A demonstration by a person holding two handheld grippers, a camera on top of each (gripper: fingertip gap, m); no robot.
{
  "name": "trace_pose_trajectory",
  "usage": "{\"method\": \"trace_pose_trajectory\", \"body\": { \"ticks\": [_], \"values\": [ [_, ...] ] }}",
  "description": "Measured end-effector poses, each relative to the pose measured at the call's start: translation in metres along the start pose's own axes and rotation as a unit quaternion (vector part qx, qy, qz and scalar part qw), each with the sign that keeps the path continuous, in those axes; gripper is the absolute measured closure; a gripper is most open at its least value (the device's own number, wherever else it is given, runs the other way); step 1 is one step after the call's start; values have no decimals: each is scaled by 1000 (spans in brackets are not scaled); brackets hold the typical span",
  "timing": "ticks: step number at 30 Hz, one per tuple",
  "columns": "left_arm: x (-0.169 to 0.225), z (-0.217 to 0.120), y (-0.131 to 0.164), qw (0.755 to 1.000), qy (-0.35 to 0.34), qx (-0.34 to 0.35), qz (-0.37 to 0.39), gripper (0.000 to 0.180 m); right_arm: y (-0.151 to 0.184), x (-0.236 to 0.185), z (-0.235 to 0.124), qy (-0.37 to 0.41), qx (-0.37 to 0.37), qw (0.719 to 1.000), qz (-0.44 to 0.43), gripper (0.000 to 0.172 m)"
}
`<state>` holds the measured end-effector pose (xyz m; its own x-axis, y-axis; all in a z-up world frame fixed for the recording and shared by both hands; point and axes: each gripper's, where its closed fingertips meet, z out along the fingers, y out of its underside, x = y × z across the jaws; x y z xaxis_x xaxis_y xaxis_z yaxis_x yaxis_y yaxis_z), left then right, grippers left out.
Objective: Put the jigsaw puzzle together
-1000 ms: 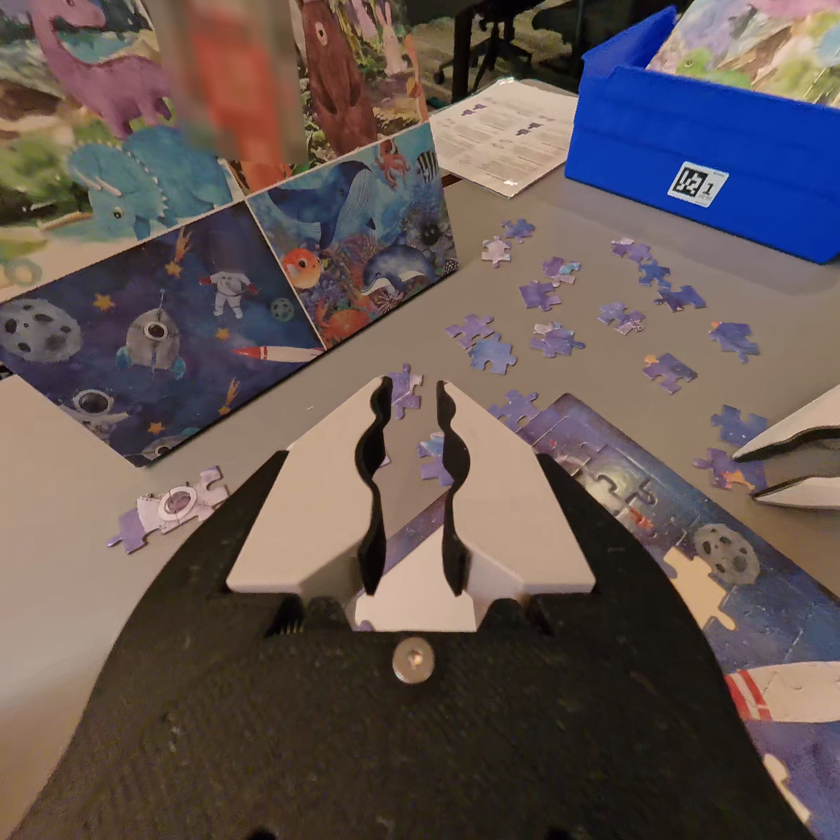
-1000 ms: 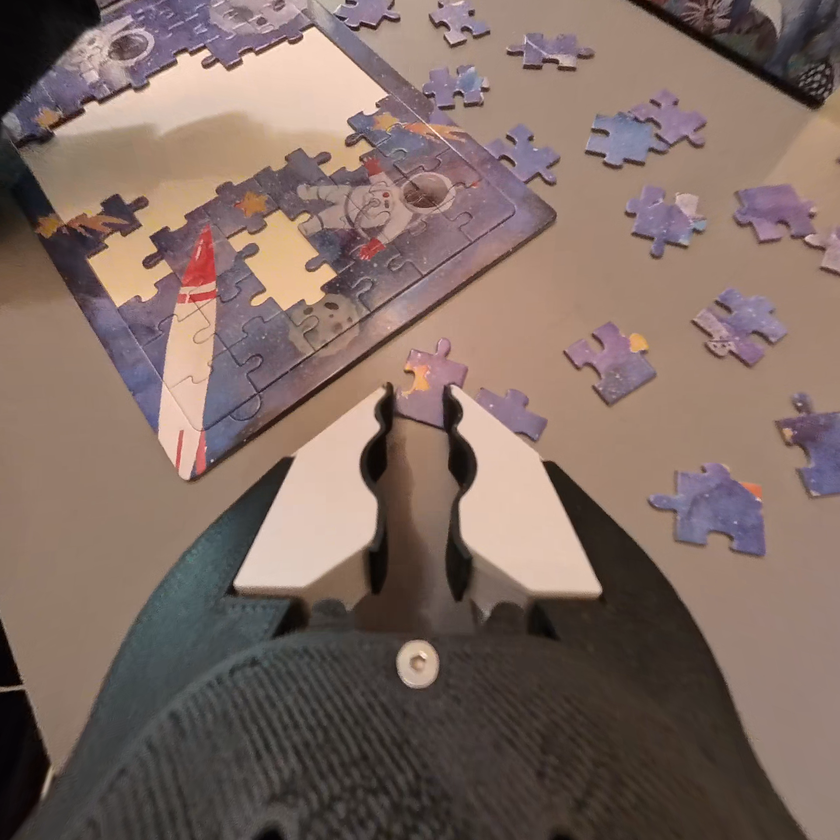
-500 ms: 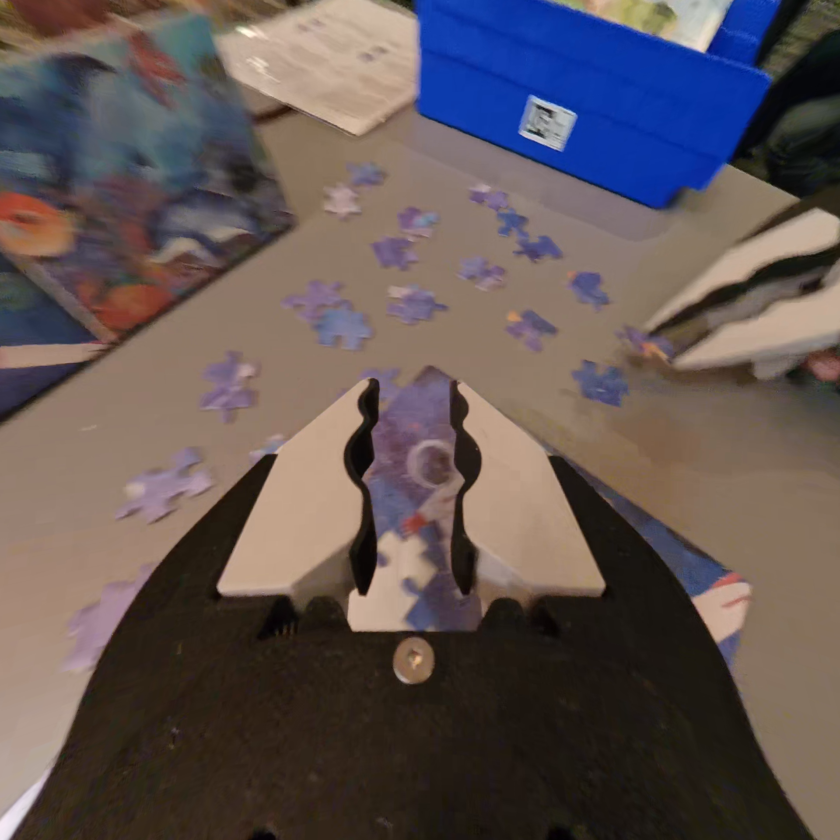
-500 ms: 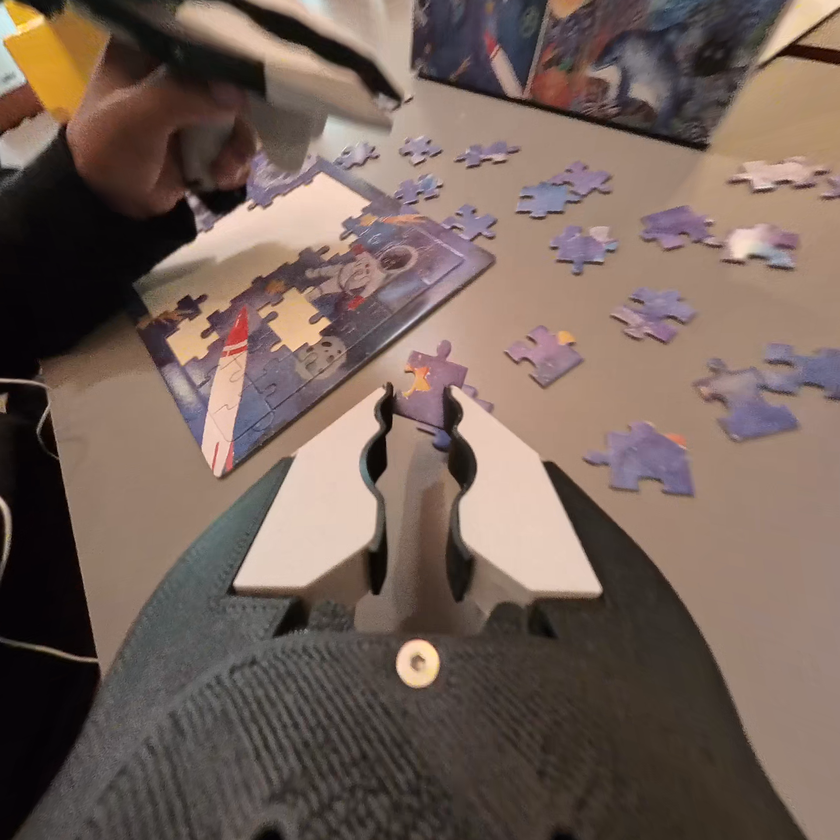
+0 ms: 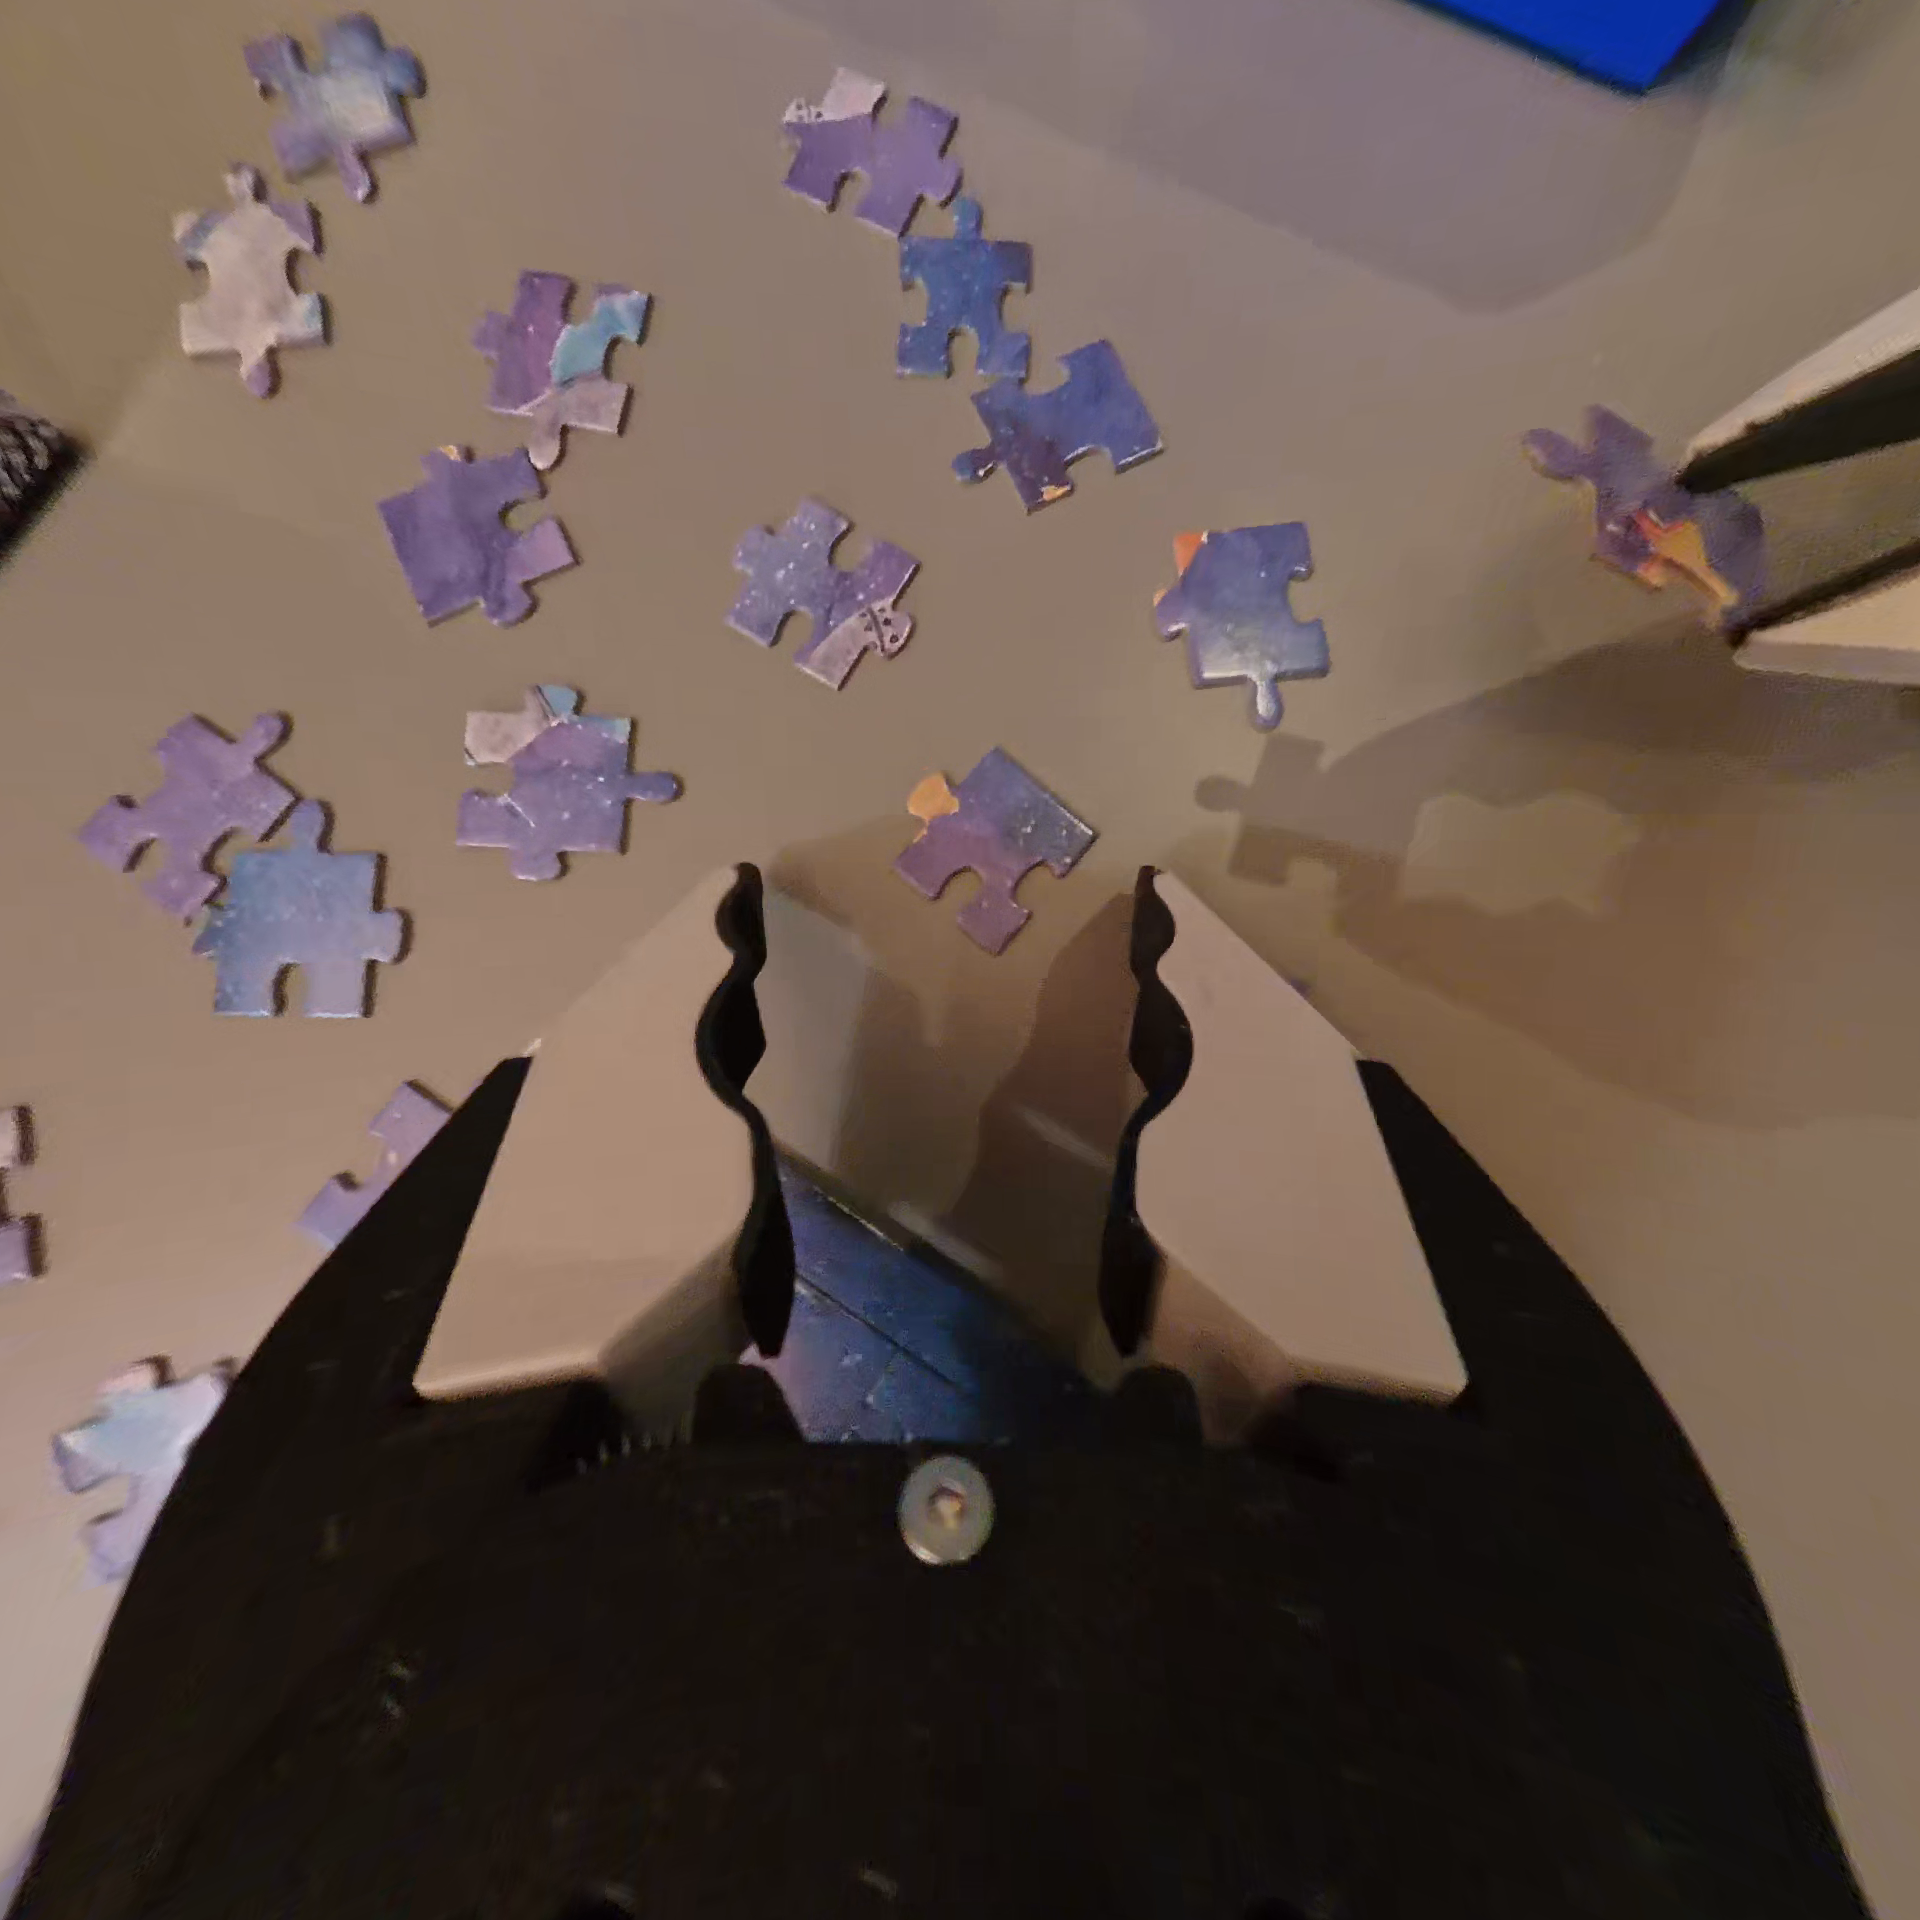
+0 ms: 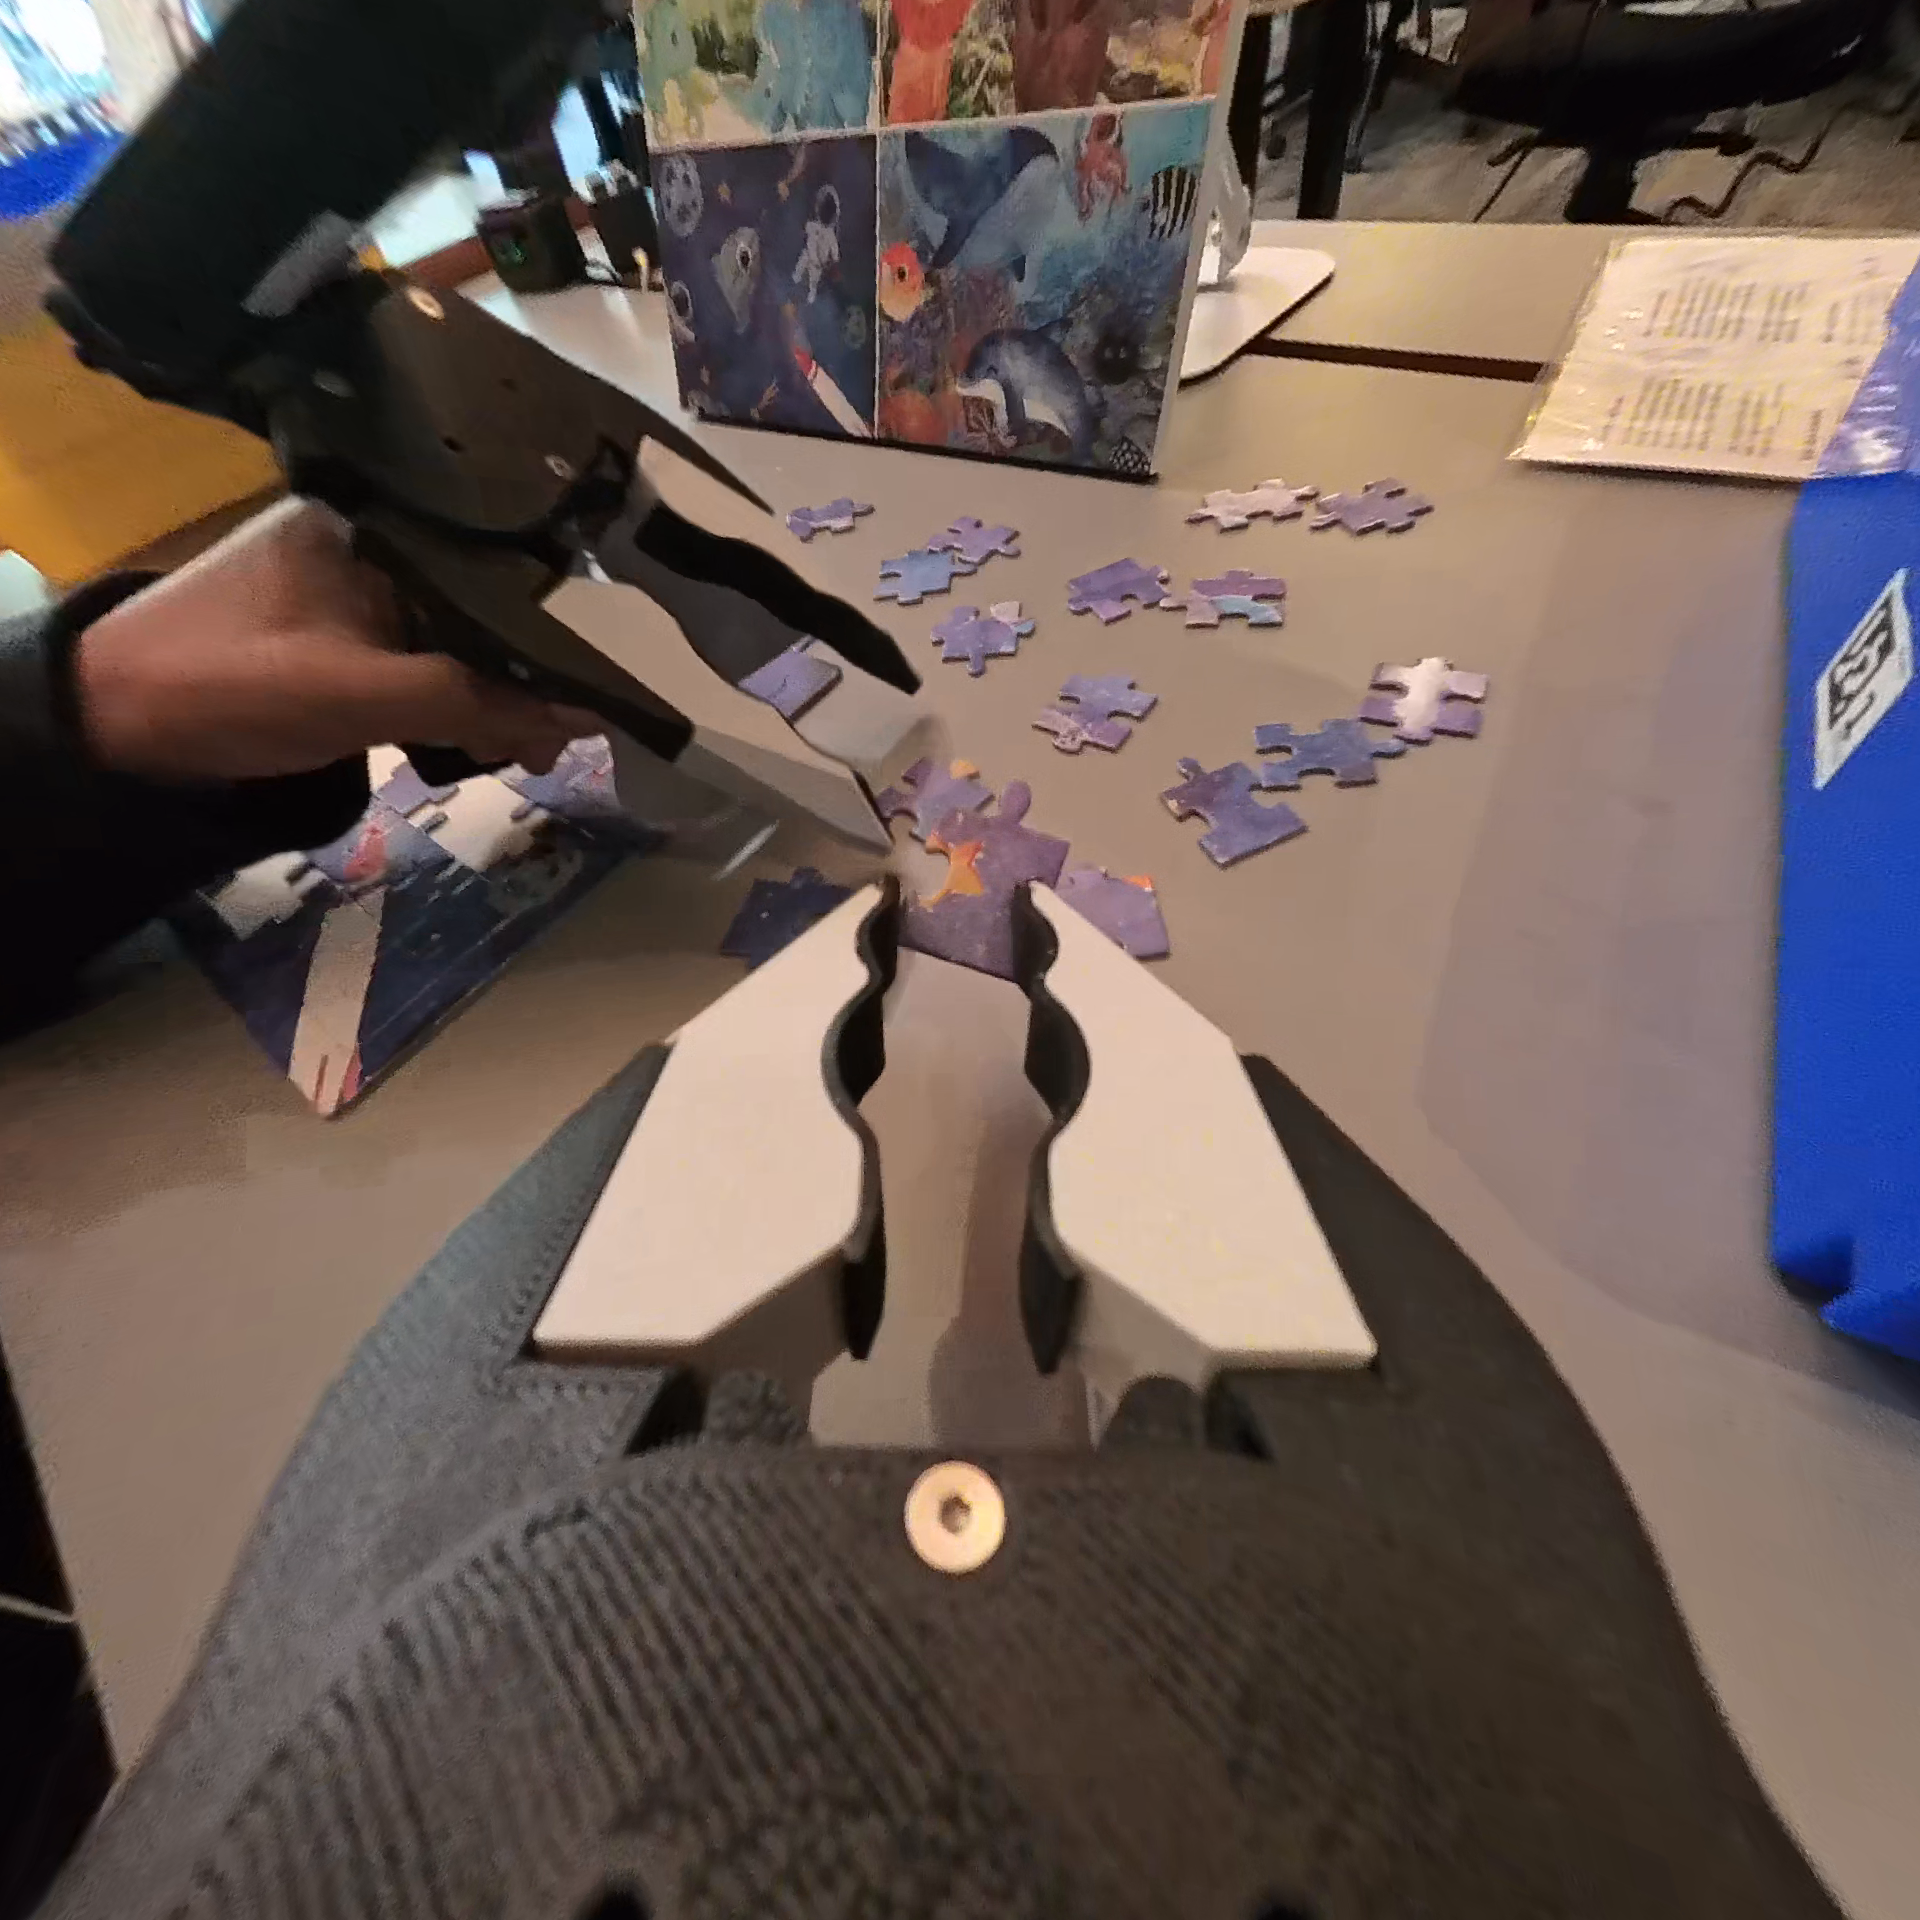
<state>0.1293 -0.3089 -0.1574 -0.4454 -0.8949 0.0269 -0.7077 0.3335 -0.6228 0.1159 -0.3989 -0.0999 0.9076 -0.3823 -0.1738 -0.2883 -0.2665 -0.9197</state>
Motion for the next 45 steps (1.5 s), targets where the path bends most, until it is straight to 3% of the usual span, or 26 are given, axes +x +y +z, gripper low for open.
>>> {"method": "trace_pose_trajectory", "body": {
  "ticks": [4,8,12,15,22,25,31,36,40,42,45],
  "values": [
    [13,-1,-4,997,19,35,-58,118,-8,0,-7,-16,31,999,18,152],
    [14,3,2,998,-25,25,-51,121,-12,-3,-12,-35,48,998,24,152],
    [17,6,-2,998,-26,24,-51,121,-14,-2,-14,-41,57,997,28,152],
    [18,11,-6,999,-26,13,-32,125,-15,0,-13,-39,60,997,29,152],
    [57,14,-10,997,56,1,55,156,-15,3,-10,-30,53,998,22,152],
    [78,6,-1,991,93,-2,92,153,-15,4,-10,-29,54,998,24,152],
    [60,-15,1,989,14,48,136,137,-16,3,-11,-37,57,997,30,152],
    [62,-3,8,987,51,28,149,128,12,4,5,-18,-44,999,21,152],
    [68,-2,11,987,100,23,125,140,35,4,19,15,-123,992,-18,152],
    [69,-4,12,986,106,23,124,150,41,5,22,31,-141,989,-36,152],
    [69,-5,13,986,102,23,132,151,42,7,23,37,-148,988,-38,152]
  ]
}}
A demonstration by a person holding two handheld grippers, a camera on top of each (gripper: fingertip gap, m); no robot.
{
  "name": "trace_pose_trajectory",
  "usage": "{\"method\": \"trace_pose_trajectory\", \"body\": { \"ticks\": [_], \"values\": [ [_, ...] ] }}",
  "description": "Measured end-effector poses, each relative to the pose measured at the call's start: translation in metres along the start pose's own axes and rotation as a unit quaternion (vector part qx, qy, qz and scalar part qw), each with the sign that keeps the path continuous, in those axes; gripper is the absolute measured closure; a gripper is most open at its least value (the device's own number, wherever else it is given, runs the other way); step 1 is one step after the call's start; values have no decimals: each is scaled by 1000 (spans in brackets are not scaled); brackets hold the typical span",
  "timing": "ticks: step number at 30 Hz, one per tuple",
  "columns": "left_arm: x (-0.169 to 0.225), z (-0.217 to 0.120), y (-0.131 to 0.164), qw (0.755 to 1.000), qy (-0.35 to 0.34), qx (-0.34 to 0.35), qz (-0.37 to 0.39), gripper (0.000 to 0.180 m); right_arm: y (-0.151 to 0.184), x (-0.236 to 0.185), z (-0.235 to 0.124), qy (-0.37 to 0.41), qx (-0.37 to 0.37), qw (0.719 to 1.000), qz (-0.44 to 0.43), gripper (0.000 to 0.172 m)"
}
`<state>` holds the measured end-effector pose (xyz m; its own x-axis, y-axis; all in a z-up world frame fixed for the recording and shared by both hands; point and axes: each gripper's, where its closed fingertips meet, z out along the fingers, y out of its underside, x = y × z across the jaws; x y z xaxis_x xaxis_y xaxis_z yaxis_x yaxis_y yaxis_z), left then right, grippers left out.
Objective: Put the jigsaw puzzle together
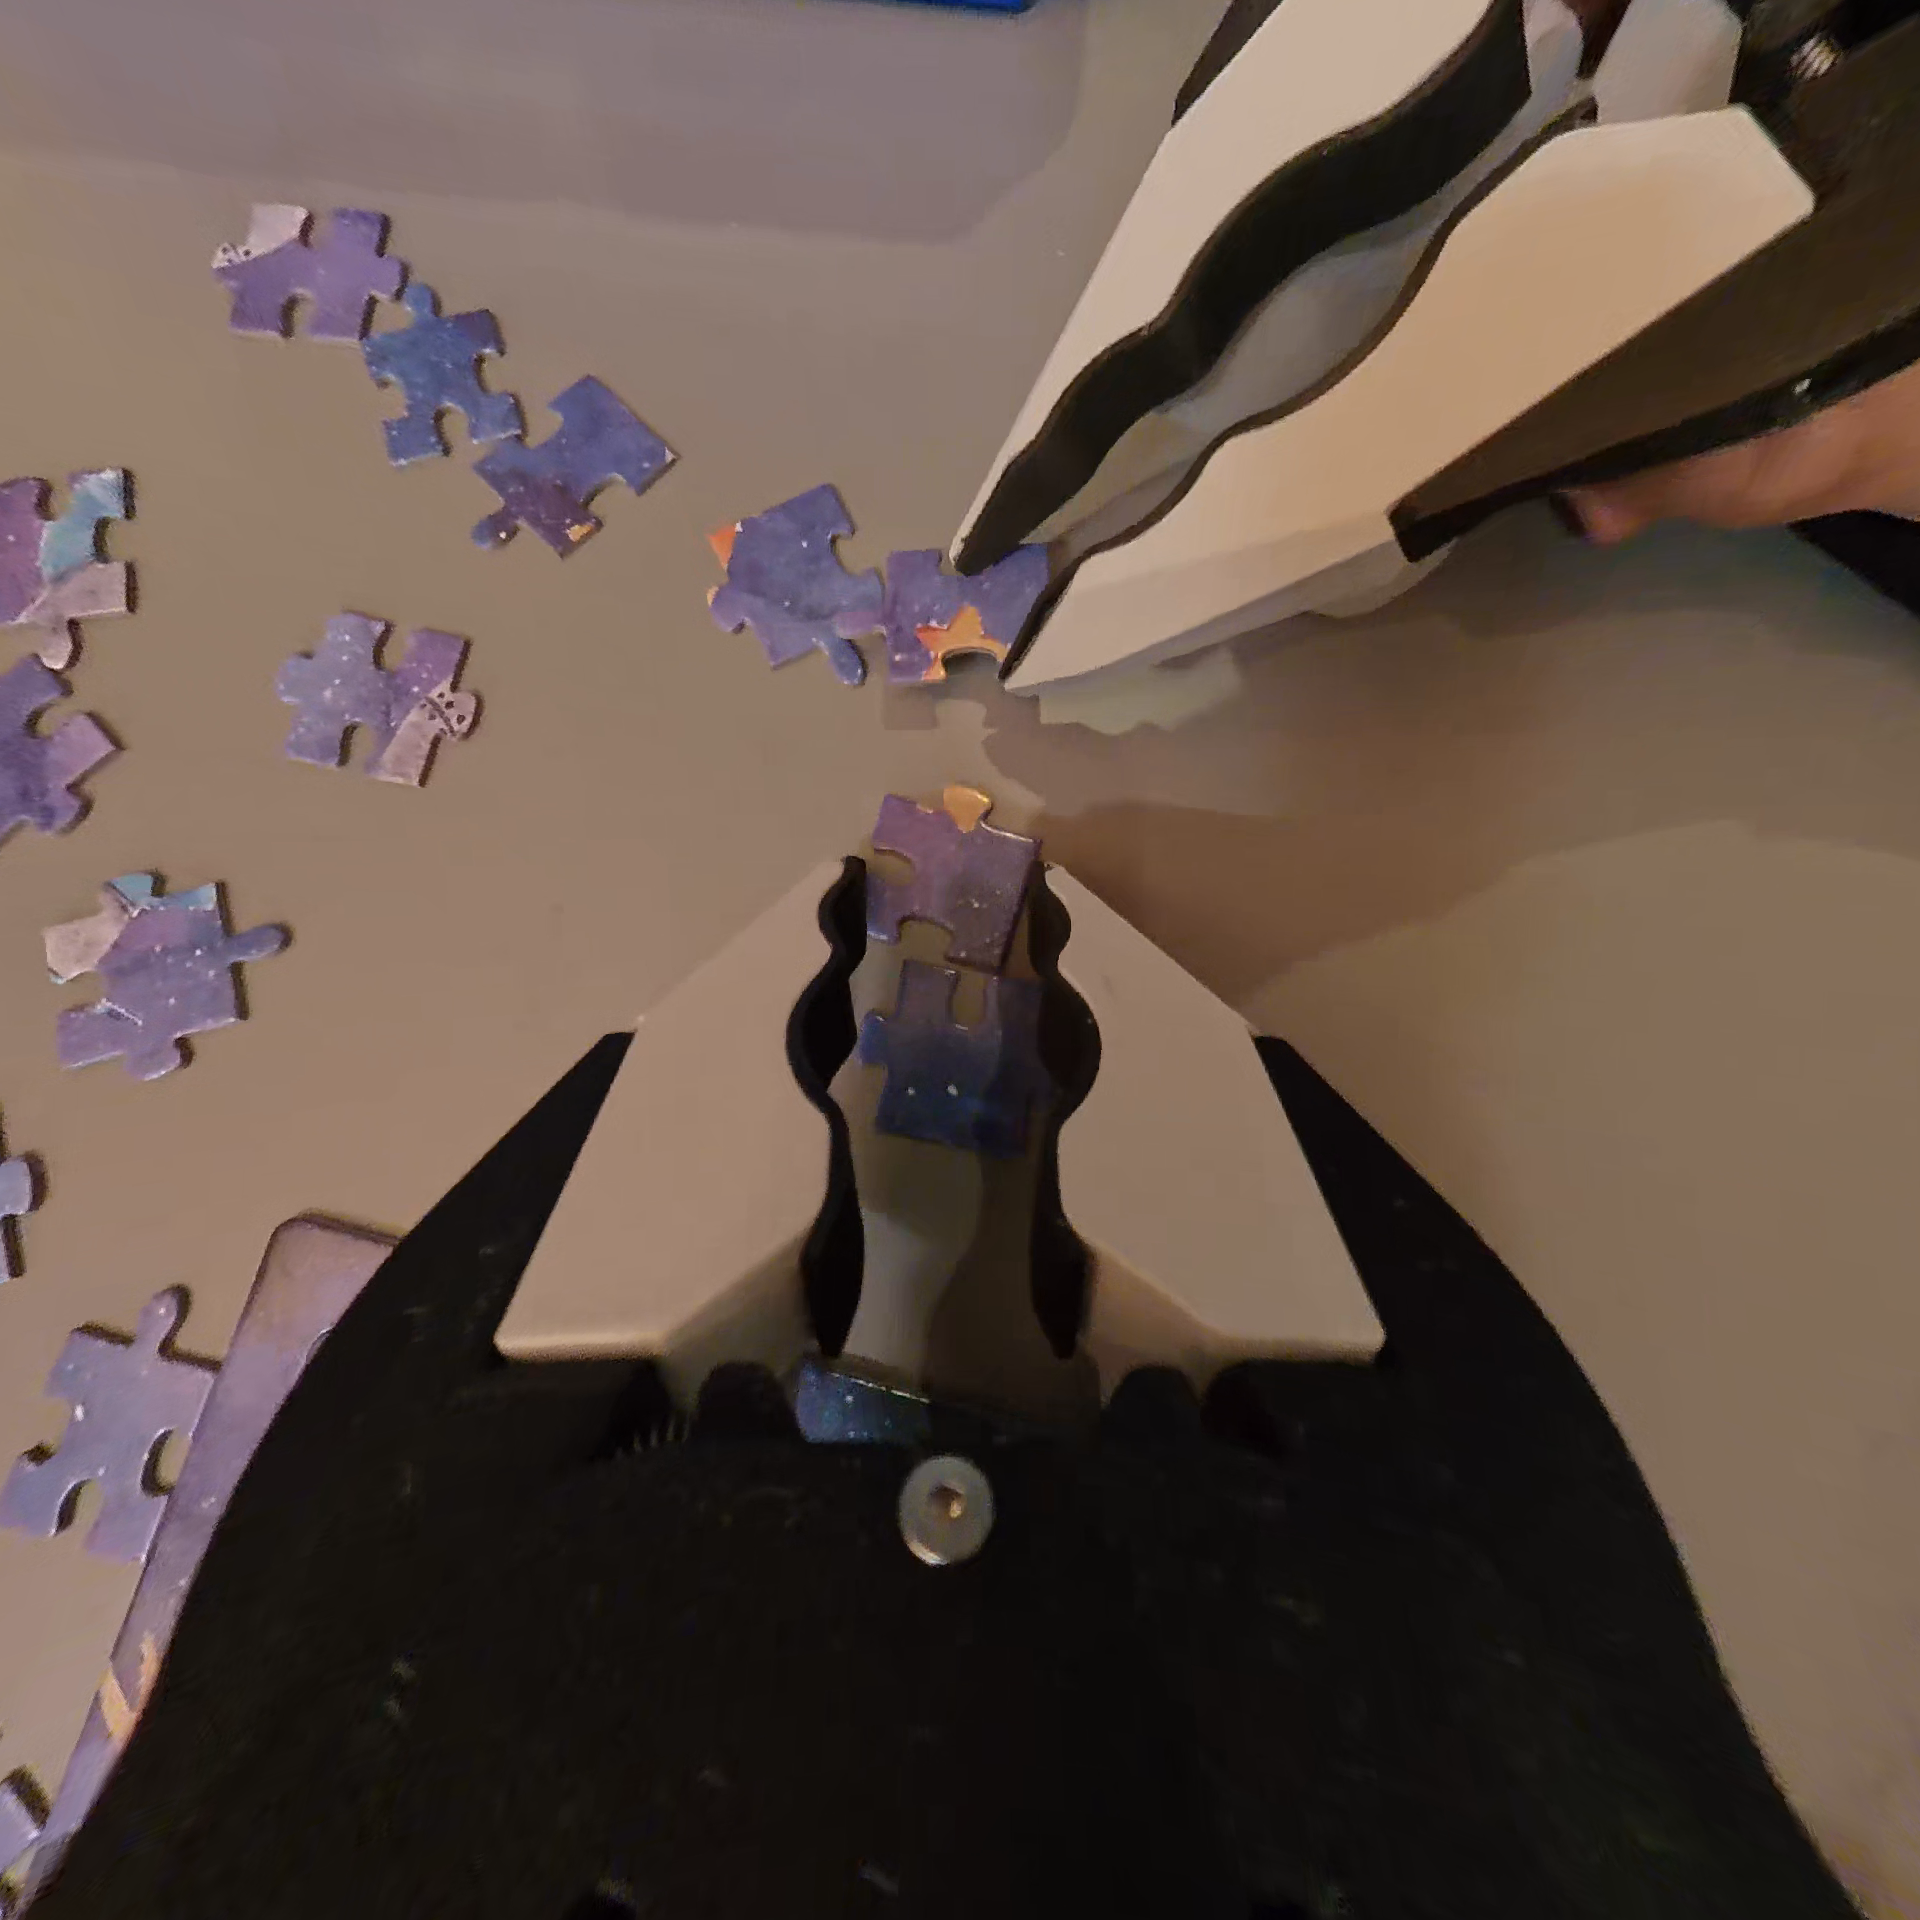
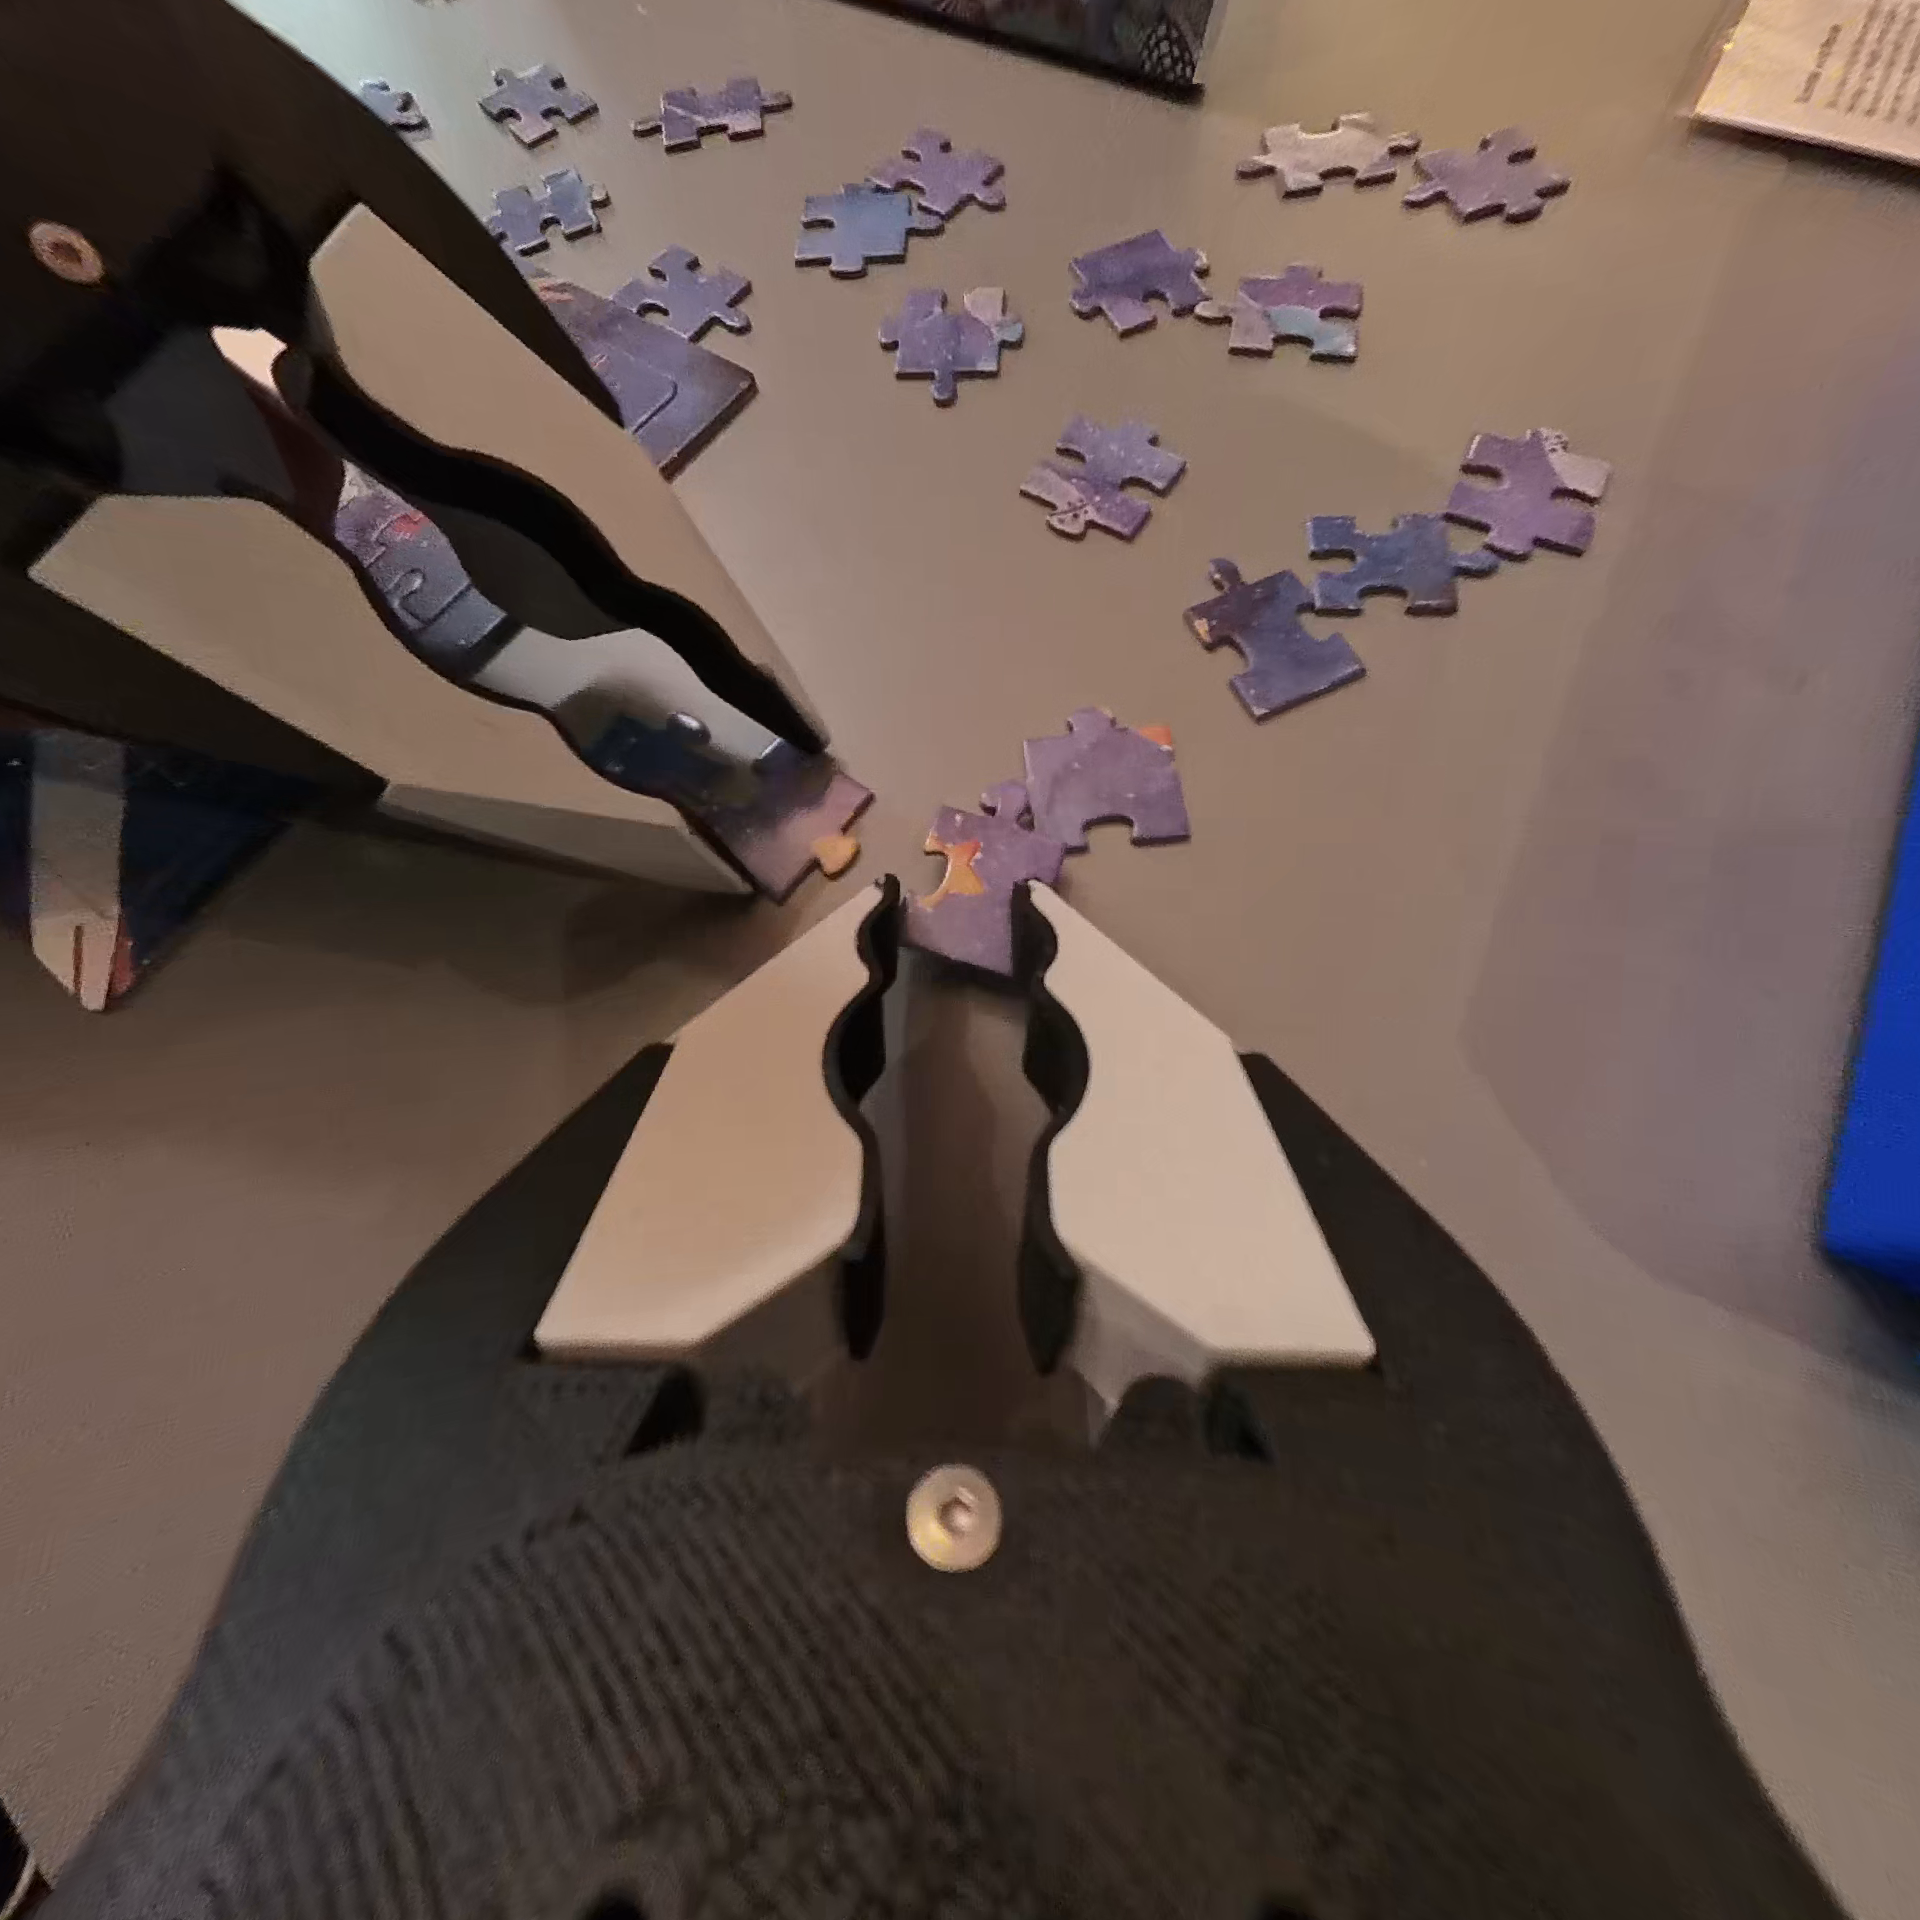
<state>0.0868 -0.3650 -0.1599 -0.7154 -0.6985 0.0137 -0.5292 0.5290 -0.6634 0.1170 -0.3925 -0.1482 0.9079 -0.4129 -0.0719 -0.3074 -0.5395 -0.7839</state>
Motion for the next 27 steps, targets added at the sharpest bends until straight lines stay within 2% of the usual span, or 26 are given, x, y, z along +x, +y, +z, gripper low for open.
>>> {"method": "trace_pose_trajectory", "body": {
  "ticks": [2,3,7,13,16,22,27],
  "values": [
    [1,-2,-2,1000,-3,9,9,177,-2,2,-2,-1,8,1000,8,152],
    [1,-4,-5,1000,-9,18,13,179,-4,2,-3,-3,14,1000,12,152],
    [2,-7,-5,1000,-7,18,17,164,-10,1,-9,-19,41,999,29,152],
    [-37,-15,-4,998,-61,15,27,133,-17,-15,-6,-64,49,995,62,152],
    [-33,-8,9,1000,-1,-27,-14,129,-15,-23,2,-71,33,994,72,152],
    [25,-8,-3,987,133,10,-88,128,5,0,-6,-18,-16,998,57,152],
    [64,-4,-7,987,148,-4,-65,129,16,20,-37,-32,-16,995,93,152]
  ]
}}
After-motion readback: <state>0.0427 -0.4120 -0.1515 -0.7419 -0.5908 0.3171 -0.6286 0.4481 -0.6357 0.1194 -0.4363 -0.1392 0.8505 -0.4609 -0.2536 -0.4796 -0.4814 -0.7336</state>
